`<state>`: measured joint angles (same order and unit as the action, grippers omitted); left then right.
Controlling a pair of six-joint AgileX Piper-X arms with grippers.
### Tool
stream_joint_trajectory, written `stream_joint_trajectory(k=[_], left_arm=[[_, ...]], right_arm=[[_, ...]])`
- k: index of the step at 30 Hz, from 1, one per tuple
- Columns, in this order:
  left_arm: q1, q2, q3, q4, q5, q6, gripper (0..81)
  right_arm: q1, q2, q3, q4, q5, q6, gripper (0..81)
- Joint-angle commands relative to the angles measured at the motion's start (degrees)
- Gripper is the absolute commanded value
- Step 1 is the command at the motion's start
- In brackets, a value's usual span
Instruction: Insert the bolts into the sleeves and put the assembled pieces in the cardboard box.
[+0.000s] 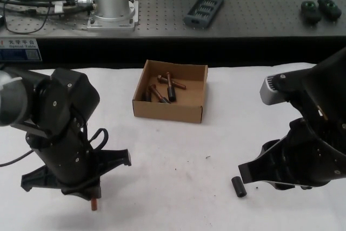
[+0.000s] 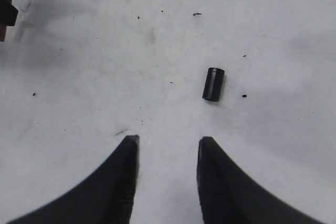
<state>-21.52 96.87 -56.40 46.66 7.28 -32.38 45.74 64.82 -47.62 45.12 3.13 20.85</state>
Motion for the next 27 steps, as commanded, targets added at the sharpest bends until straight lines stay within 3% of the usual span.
stream_joint_trajectory(k=[1,4,11,12,21,27], left_arm=[[-0.3,-0.4,-0.1,0.5,0.3,0.6,0.6],[-0.3,-0.4,-0.1,0.3,1.6,0.6,2.9],[-0.3,-0.4,-0.1,-0.1,-0.7,-2.1,35.6],[-0.3,-0.4,-0.1,-0.3,-0.7,-2.2,37.2],[-0.3,0.7,-0.1,-3.0,-0.7,-3.8,37.1],[-0.3,2.8,-0.1,-2.9,-0.2,-3.8,30.1]], right_arm=[[-0.4,0.3,0.2,0.0,-0.5,0.1,28.3],[-0.4,0.3,0.2,-0.2,-0.5,0.1,28.3],[-0.4,0.3,0.2,-1.3,-0.4,0.1,28.3],[-0.4,0.3,0.2,-1.4,-0.4,0.1,28.3],[-0.4,0.3,0.2,-2.0,-0.3,0.1,28.3],[-0.4,0.3,0.2,-2.2,-0.3,-0.1,28.3]])
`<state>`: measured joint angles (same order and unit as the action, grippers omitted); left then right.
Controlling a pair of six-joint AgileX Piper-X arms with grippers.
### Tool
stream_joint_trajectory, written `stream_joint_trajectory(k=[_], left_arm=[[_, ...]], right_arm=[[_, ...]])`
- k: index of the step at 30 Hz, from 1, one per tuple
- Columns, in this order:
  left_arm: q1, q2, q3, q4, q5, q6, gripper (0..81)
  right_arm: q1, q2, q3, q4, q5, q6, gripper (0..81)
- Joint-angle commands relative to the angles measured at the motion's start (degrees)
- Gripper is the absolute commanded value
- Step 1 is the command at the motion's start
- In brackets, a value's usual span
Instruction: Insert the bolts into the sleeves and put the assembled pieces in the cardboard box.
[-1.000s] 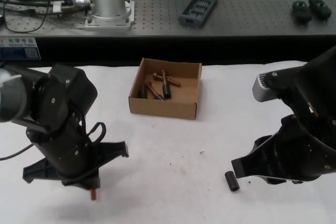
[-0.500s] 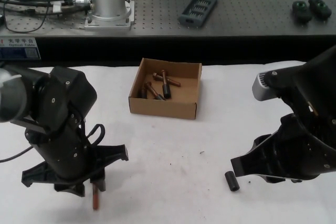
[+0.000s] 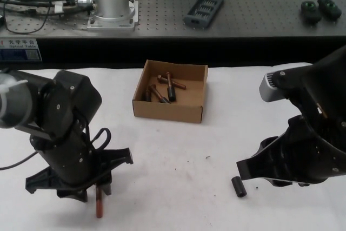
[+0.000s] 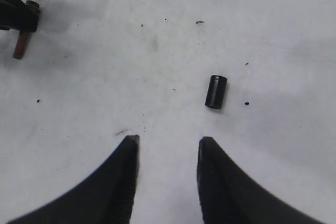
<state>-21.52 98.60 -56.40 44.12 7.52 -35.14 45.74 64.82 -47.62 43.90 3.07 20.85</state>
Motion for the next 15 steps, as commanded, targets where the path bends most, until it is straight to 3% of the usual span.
stream_joint_trajectory(k=[1,9,12,15], left_arm=[[-0.3,1.4,-0.1,-0.3,-0.4,-1.0,29.4],[-0.3,3.2,-0.3,-0.5,-2.0,-1.4,29.1],[-0.3,3.2,-0.3,-0.7,-2.7,-2.3,18.2],[-0.3,3.2,-0.3,-1.9,-1.8,-2.6,0.4]], right_arm=[[-0.4,0.3,0.2,-1.0,-0.2,-0.1,28.3],[-0.4,0.3,0.2,-1.0,-0.2,-0.1,28.3],[-0.4,0.3,0.2,-1.0,-0.2,-0.1,28.3],[-0.4,0.3,0.2,-1.0,-0.2,-0.1,28.3]])
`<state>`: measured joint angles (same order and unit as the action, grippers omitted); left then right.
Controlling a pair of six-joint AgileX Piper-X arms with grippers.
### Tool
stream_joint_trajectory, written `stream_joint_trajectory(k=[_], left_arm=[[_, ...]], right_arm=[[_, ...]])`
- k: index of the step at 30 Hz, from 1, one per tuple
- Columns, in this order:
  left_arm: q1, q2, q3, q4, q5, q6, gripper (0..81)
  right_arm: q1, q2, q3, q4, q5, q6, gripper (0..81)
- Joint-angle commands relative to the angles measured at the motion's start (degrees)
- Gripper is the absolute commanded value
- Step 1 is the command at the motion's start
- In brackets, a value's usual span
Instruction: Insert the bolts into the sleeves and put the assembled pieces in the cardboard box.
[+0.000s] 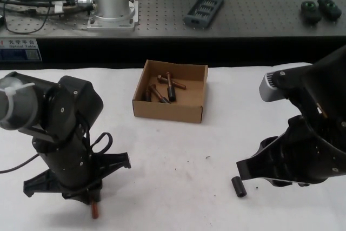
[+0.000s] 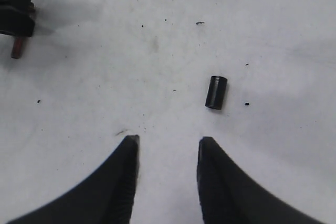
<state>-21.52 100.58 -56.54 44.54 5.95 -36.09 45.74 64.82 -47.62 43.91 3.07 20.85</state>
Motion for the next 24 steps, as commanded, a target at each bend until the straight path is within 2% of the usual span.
stream_joint_trajectory(k=[1,4,6,12,14,18,24], left_arm=[[-0.3,1.2,-0.1,-2.9,-0.1,-2.1,0.3],[-0.3,1.0,-0.1,-6.5,3.8,-2.3,0.6],[-0.3,-0.5,-0.1,-9.7,7.0,0.7,0.6],[0.4,-11.3,0.1,-14.7,7.1,12.2,0.6],[1.1,-16.4,1.7,-18.5,9.6,12.9,0.6],[3.1,-29.5,9.9,-33.4,18.3,6.1,0.6],[3.6,-50.0,21.8,-46.1,19.0,-1.1,0.6]], right_arm=[[-0.4,0.3,0.2,-1.0,-0.2,-0.1,28.3],[-0.4,0.3,0.2,-1.0,-0.2,-0.1,28.3],[-0.4,0.3,0.2,-0.4,-0.2,-1.6,28.3],[-1.9,3.5,0.2,5.0,-2.6,-4.1,28.3],[-3.0,7.0,0.2,6.3,-3.1,-5.2,28.3],[-4.4,15.6,-1.7,7.0,-3.1,-8.3,28.3],[-5.2,26.7,-10.5,8.0,-1.1,-11.6,30.7]])
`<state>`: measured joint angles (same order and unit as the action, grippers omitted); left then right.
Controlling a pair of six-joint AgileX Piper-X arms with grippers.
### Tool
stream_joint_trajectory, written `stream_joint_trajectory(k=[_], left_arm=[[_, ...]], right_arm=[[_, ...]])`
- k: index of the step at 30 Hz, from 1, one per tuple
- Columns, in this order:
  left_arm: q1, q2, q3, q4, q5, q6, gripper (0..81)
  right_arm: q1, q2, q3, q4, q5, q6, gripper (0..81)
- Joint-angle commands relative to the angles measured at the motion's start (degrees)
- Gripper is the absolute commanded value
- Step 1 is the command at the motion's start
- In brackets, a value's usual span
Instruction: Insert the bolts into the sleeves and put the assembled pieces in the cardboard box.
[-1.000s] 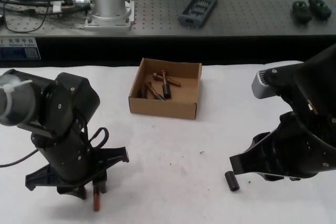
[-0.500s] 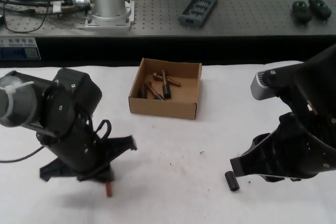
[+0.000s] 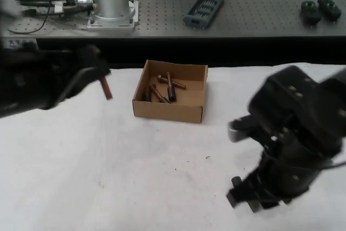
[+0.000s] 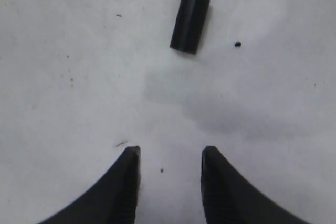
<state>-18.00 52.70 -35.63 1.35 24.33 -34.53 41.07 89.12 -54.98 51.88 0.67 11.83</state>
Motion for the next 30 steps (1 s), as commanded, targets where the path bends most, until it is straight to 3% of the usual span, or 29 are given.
stream_joint_trajectory(k=[1,12,20,30], left_arm=[[0.1,-5.4,2.6,-3.3,0.6,-3.3,0.6],[0.1,-24.7,9.2,-2.7,-1.3,-8.5,0.6],[0.1,-24.1,10.1,0.6,-0.4,-0.4,0.6],[0.1,-20.2,13.9,-1.9,3.4,0.2,0.6]], right_arm=[[-0.5,3.9,-4.8,0.1,2.5,-3.4,31.0],[-2.5,14.9,-12.6,0.6,7.4,-4.0,31.1],[-4.6,17.3,-12.7,-1.1,5.5,-4.0,31.1],[-4.3,17.3,-12.7,-1.3,3.4,-2.4,31.1]])
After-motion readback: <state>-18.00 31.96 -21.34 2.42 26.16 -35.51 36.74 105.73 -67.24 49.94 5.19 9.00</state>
